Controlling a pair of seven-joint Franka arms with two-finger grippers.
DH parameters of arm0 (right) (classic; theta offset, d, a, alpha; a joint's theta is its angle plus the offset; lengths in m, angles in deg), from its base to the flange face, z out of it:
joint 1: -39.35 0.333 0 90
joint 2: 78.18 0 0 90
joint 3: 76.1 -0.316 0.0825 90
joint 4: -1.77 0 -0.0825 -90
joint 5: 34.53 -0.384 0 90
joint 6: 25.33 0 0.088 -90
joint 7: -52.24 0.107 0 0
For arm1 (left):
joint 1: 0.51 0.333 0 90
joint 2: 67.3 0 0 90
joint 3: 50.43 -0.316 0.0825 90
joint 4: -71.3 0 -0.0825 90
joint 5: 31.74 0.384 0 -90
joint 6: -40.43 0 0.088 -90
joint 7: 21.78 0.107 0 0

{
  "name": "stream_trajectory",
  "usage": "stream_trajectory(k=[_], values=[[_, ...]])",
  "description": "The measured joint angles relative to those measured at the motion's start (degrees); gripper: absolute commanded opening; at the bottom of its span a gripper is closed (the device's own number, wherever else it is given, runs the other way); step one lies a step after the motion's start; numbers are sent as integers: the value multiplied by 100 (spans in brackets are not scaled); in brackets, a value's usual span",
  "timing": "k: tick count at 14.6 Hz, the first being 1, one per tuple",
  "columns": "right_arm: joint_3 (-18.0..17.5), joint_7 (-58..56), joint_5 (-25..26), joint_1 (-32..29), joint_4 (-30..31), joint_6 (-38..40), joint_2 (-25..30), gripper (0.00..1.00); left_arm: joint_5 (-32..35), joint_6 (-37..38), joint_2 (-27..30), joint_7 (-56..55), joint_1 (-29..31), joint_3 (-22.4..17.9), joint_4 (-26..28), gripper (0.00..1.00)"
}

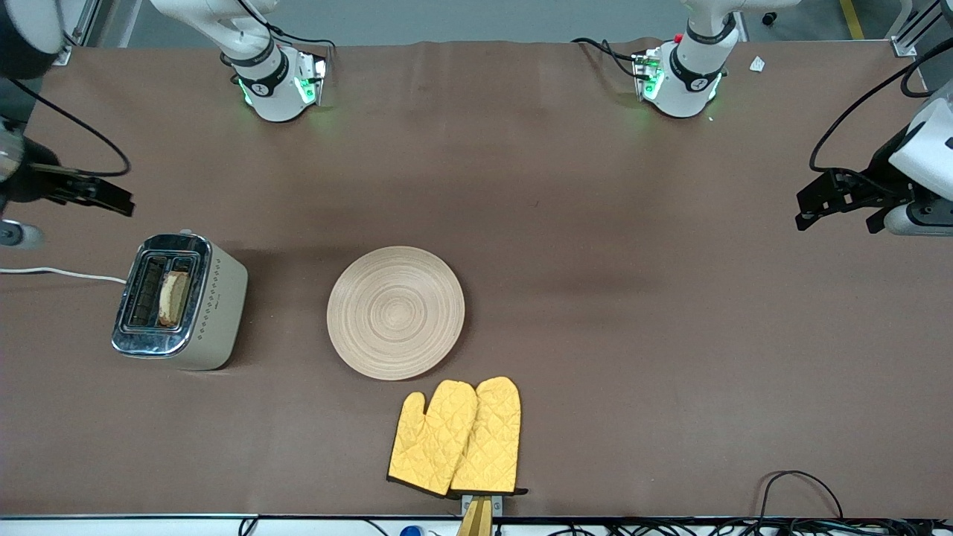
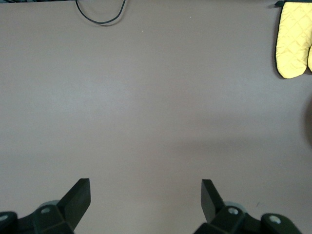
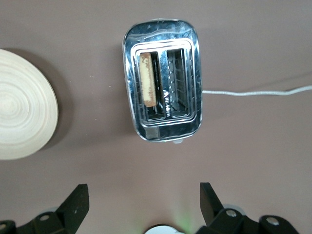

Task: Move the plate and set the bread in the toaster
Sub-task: 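Open the right gripper and raise it away from the toaster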

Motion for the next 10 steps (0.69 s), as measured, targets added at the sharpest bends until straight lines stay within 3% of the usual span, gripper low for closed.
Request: stream_trajectory(k=[3, 10], values=[[-4, -579, -62, -285, 62, -17, 88, 100, 0, 0, 0, 0, 0, 0, 0, 100], [-120, -630, -66, -251, 67, -24, 101, 100, 0, -19, 1, 0, 1, 0, 0, 100]])
